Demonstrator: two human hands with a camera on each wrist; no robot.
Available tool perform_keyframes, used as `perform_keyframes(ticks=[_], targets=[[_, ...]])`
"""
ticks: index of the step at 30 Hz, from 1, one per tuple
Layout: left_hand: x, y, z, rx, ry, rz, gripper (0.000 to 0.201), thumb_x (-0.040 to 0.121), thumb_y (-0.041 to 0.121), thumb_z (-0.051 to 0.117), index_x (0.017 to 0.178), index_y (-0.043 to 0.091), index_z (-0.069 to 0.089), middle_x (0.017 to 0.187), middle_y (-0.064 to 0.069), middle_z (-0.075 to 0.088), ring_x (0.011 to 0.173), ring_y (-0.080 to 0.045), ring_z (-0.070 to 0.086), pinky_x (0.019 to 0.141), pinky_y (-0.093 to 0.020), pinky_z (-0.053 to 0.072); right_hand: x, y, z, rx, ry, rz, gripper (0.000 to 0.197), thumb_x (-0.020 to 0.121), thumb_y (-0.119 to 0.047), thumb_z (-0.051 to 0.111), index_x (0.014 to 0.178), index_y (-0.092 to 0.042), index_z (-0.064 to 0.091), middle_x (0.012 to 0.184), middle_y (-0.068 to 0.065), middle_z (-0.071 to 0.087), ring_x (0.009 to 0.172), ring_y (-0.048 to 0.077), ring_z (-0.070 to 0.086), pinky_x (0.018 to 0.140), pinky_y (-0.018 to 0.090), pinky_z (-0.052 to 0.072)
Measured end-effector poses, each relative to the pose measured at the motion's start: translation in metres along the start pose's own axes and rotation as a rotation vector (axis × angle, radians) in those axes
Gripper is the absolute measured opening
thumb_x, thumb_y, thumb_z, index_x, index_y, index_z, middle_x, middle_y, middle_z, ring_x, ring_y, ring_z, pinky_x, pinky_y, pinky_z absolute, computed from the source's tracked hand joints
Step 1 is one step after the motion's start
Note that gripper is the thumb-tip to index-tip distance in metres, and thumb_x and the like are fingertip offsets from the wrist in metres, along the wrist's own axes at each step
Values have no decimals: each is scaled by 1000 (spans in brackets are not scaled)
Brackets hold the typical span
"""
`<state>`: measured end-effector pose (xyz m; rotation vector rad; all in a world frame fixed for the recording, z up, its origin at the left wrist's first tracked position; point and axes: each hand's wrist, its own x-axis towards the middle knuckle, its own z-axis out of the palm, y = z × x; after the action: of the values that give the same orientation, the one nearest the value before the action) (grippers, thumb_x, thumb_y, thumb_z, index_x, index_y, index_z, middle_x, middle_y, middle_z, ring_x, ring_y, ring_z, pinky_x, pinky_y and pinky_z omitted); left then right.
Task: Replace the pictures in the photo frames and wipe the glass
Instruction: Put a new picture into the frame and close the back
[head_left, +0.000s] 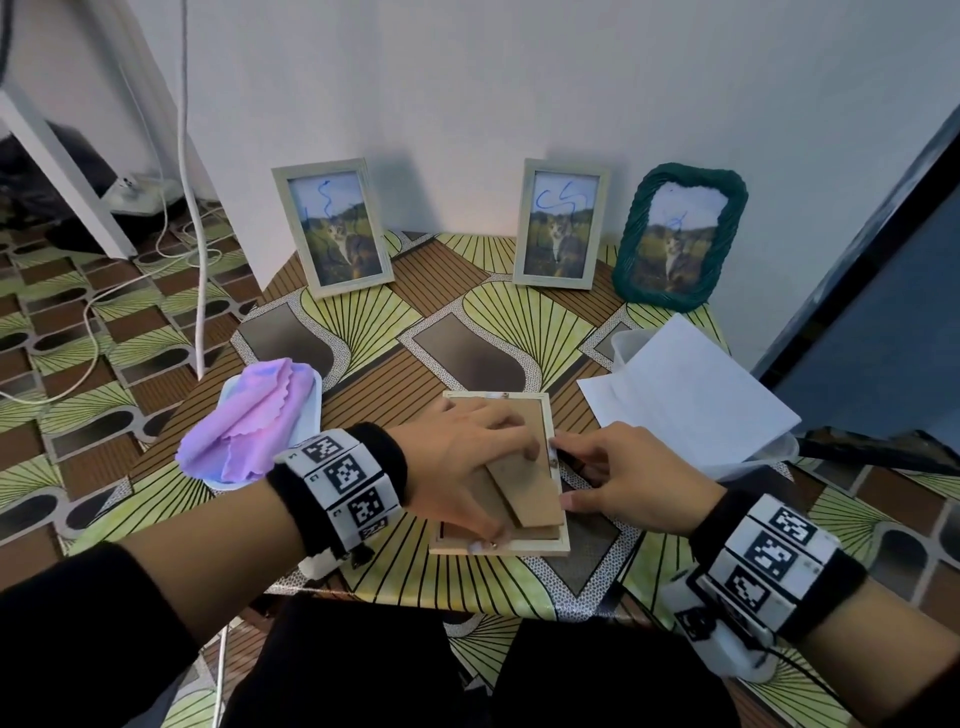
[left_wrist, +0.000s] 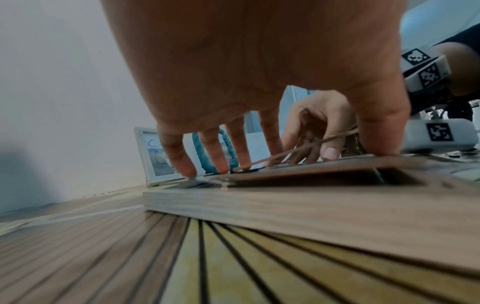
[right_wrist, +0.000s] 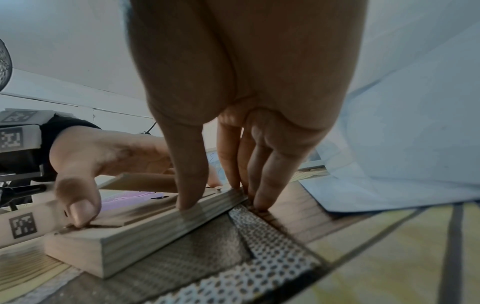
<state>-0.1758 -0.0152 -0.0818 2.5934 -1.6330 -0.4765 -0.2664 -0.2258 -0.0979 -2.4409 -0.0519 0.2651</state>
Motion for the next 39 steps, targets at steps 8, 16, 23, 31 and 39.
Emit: perform_keyframes(ticks=[8,16,23,31,39], targets=[[2,3,-3,70,32,34,73,62,68,70,120,36,41,117,13,50,107,-14,45,92,-36,41,2,2,0,-84,12,-12,51,74,-35,82,121,-22,67,101,1,74,94,19,67,88,43,53],[-6,-9,2,-106,83,42,52,86,29,63,133,29,42,124,10,50,109,-9,46,96,-31,44,1,0,0,-65,4,-26,56,74,-32,83,127,-31,65,95,-21,69,92,7,63,89,29,52],[-5,-15,-8,-227,146,133,52,83,20,72,133,25,55,131,5,51,120,-13,50,101,-35,44,0,-1,0,-63,-9,-53,44,78,-33,80,120,-29,68,88,-9,70,80,5,60,81,35,52],[-1,-10,-5,-140,144,175,48,84,20,74,128,24,58,135,6,56,122,-15,50,102,-33,43,-1,0,1,-30,-1,-49,40,75,-34,82,113,-36,71,85,-22,69,79,0,59,78,29,51],[-12,-15,-9,-159,112,102,47,86,25,72,129,26,55,113,8,56,84,26,38,69,1,28,0,-3,2,-114,1,-41,44,76,-36,81,118,-34,69,96,-13,73,88,9,62,86,33,51]])
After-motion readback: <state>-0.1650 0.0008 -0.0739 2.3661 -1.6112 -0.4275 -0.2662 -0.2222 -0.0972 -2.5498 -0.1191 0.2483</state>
